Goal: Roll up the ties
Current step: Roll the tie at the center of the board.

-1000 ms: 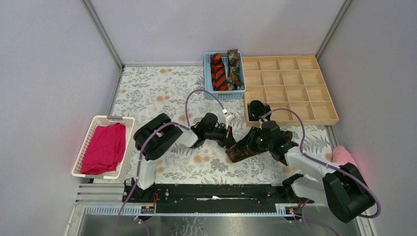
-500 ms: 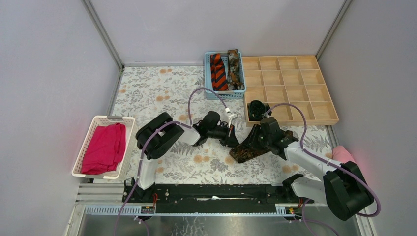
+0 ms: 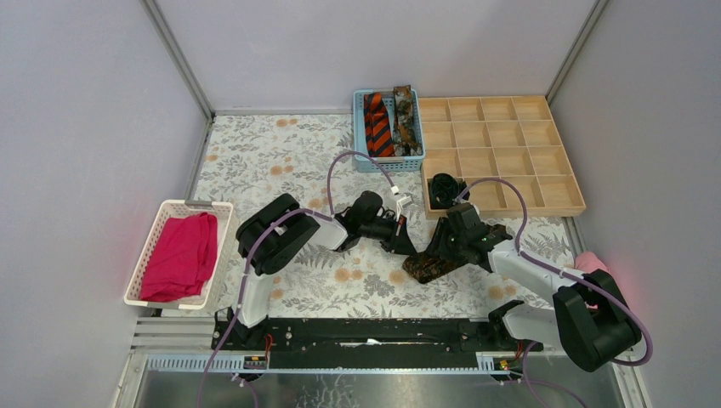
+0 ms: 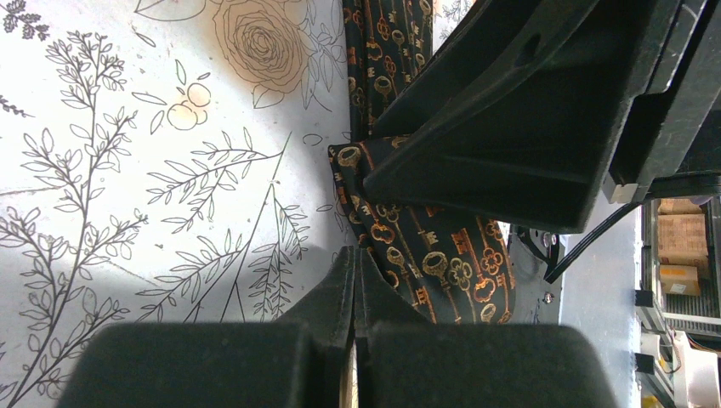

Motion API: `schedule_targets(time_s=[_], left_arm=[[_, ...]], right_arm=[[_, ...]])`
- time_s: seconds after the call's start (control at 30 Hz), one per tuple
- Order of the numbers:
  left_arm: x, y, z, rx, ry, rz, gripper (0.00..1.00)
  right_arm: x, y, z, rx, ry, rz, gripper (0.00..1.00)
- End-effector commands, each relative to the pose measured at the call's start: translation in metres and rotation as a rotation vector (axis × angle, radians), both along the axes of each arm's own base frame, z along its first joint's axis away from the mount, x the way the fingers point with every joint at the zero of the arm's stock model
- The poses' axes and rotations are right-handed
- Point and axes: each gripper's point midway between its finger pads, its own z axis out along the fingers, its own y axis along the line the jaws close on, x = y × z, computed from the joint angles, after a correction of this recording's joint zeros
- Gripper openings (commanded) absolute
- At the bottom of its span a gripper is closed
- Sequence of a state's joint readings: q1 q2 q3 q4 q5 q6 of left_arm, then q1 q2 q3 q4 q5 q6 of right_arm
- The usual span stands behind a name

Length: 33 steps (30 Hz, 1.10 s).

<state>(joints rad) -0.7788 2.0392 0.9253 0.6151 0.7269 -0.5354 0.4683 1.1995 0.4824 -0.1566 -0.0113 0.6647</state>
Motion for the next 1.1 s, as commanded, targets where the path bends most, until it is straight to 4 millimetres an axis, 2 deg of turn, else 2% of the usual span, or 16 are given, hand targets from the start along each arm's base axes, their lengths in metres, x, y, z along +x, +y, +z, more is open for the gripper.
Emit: schedule_targets(time_s=[0.0, 0.13, 0.23, 0.33, 0.4, 0.47, 0.53, 0.57, 0.6, 0.67, 0.7, 0.87, 1.07], left_arm=[[-0.001, -0.004, -0.004, 0.002, -0.009, -0.026, 0.00], [-0.001, -0.004, -0.004, 0.004, -0.005, -0.021, 0.00], [-0.002, -0.003, -0.005, 0.005, 0.000, -0.022, 0.00], [-0.003, -0.002, -0.007, 0.008, 0.004, -0.020, 0.00], [-0.003, -0.002, -0.009, 0.010, 0.009, -0.019, 0.00], [-0.003, -0.003, -0.009, 0.011, 0.014, -0.018, 0.00], [-0.003, -0.003, -0.010, 0.010, 0.017, -0.018, 0.00], [-0.003, -0.004, -0.009, 0.008, 0.017, -0.018, 0.00], [-0.003, -0.004, -0.008, 0.008, 0.017, -0.022, 0.00], [-0.003, -0.004, -0.008, 0.008, 0.020, -0.023, 0.00], [-0.002, -0.004, -0.008, 0.010, 0.016, -0.022, 0.00], [-0.001, -0.006, -0.007, 0.010, 0.018, -0.022, 0.00], [-0.002, -0.004, -0.011, 0.020, 0.028, -0.023, 0.00]], right_arm=[[0.012, -0.011, 0.016, -0.082, -0.047, 0.010, 0.50], [0.015, -0.009, 0.032, -0.074, -0.084, 0.040, 0.52], [0.016, -0.010, 0.053, -0.057, -0.144, 0.040, 0.60], [0.011, -0.015, 0.069, -0.062, -0.170, 0.042, 0.61], [0.004, -0.019, 0.076, -0.075, -0.163, 0.053, 0.60], [-0.007, -0.026, 0.078, -0.092, -0.145, 0.058, 0.50], [-0.020, -0.029, 0.076, -0.093, -0.121, 0.055, 0.34], [-0.026, -0.022, 0.077, -0.055, -0.119, 0.075, 0.27], [-0.032, -0.017, 0.077, -0.031, -0.108, 0.086, 0.22], [-0.043, -0.021, 0.072, -0.045, -0.076, 0.048, 0.10], [-0.050, -0.020, 0.068, -0.056, -0.058, 0.046, 0.07], [-0.072, -0.010, 0.046, -0.057, 0.039, 0.049, 0.00], [-0.089, -0.002, 0.018, -0.092, 0.095, 0.089, 0.00]])
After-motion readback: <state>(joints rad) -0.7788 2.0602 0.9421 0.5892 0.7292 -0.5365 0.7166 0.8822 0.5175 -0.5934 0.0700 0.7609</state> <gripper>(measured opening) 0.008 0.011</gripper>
